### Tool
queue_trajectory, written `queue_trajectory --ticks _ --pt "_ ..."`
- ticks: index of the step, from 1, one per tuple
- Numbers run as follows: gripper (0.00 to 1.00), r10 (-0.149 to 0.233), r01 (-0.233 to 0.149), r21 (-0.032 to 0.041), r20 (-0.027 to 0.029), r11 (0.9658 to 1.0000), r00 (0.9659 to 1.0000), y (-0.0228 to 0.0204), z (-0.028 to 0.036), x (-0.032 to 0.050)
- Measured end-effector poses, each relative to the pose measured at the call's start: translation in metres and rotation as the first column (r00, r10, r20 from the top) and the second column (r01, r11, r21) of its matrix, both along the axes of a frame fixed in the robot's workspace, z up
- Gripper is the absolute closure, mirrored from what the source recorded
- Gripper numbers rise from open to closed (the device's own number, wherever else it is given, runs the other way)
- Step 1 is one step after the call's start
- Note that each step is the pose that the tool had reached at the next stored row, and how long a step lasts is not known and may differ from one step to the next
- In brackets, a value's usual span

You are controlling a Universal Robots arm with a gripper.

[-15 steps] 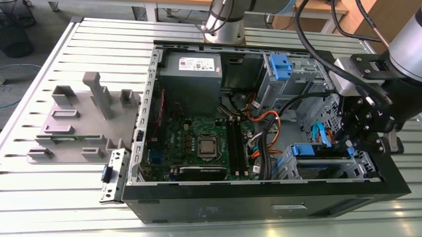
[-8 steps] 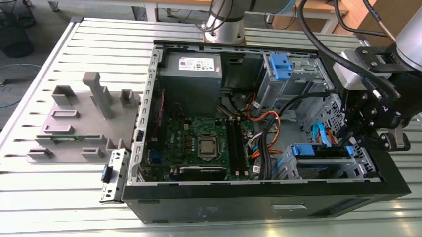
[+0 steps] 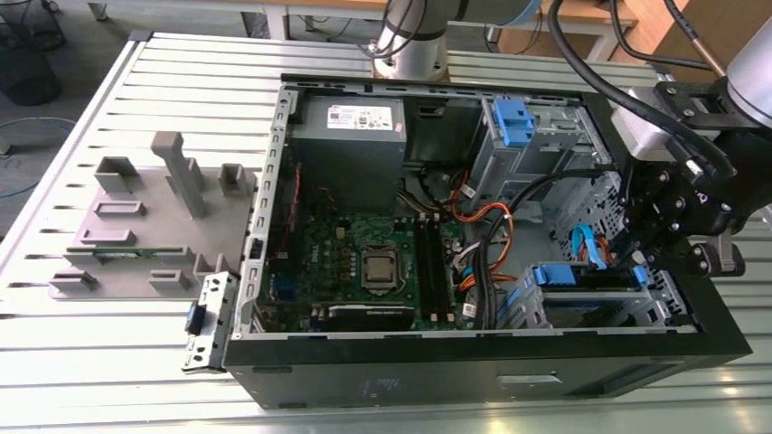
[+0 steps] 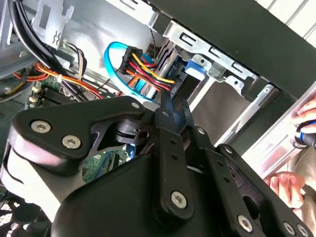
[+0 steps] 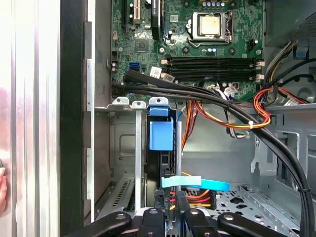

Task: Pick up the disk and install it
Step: 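Insert the second disk wire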

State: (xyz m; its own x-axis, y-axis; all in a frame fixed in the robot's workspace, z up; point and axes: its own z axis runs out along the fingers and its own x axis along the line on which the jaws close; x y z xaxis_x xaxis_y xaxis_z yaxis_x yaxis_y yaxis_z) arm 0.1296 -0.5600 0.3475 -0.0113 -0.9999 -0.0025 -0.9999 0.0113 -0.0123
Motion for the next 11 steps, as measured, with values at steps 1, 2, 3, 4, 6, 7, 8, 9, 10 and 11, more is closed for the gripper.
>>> queue_trajectory --ticks 1,2,3,4,6,7,8,9,10,11 --pt "0.77 0.000 0.000 0.0000 -0.0001 1.0000 1.0000 0.0000 0.0000 0.0000" --pt "0.77 0.000 0.000 0.0000 -0.0001 1.0000 1.0000 0.0000 0.0000 0.0000" --pt "0.77 0.000 0.000 -0.0001 -0.0001 1.0000 1.0000 -0.0001 0.0002 0.0000" --pt "0.77 0.000 0.000 -0.0001 -0.0001 1.0000 1.0000 -0.0001 0.0010 0.0000" --pt "0.77 0.000 0.000 0.0003 -0.0001 1.0000 1.0000 0.0000 0.0022 0.0000" --pt "0.77 0.000 0.000 0.0005 -0.0001 1.0000 1.0000 0.0000 0.0022 0.0000" --pt "0.77 0.000 0.000 0.0002 -0.0001 1.0000 1.0000 0.0000 0.0026 0.0000" --pt "0.77 0.000 0.000 0.0002 -0.0001 1.0000 1.0000 0.0000 0.0029 0.0000" --pt "0.77 0.000 0.000 0.0002 -0.0001 1.0000 1.0000 0.0000 0.0029 0.0000" --pt "0.77 0.000 0.000 0.0002 -0.0001 1.0000 1.0000 0.0000 0.0029 0.0000"
